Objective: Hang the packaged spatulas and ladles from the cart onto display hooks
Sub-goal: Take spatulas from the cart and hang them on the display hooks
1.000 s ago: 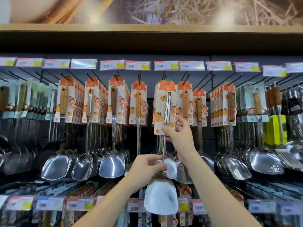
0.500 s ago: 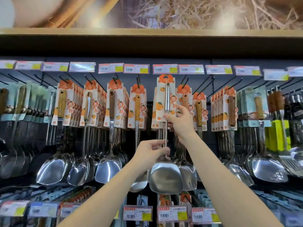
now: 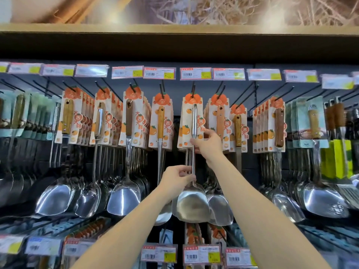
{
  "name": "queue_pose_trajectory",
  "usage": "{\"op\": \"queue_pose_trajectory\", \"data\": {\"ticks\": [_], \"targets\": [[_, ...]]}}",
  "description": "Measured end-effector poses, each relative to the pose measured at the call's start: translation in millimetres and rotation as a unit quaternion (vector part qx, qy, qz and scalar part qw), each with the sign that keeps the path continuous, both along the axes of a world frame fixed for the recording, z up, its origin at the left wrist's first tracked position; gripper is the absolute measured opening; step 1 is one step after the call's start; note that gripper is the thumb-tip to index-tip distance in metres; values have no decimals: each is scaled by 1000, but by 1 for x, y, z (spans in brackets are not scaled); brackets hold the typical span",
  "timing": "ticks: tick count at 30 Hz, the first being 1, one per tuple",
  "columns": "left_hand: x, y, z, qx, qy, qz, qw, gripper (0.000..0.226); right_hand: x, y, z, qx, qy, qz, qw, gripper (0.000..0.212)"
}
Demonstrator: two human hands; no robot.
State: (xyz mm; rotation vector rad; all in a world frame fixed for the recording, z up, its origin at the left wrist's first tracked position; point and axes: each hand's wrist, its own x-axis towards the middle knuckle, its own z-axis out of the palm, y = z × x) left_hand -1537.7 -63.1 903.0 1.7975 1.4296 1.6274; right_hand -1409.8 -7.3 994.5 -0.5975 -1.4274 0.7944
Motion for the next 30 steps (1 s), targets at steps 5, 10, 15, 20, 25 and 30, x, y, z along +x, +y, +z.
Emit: {"op": "queue_pose_trajectory", "data": {"ticks": [5,10,15,20,25,30], "targets": [[-4,8,-12,3,47,36,998,48,-11,17,-11,2,-24,-80,997,62],[-6,-2,-26,23,107,59,992,42,0,8,-41,13,-107,-156,982,61],[8,-21,-32,74,256,71,961,36,28,-18,-81,3,-189,-220,957,47],[49,-37,-61,96,328,21,940,32,77,-58,-130,-28,-252,-322,912,37],[110,-54,-99,110,364,-32,924,34,155,-114,-188,-73,-373,-407,831,35],[191,-74,-129,133,411,-103,896,42,250,-171,-243,-173,-431,-464,754,43]]}}
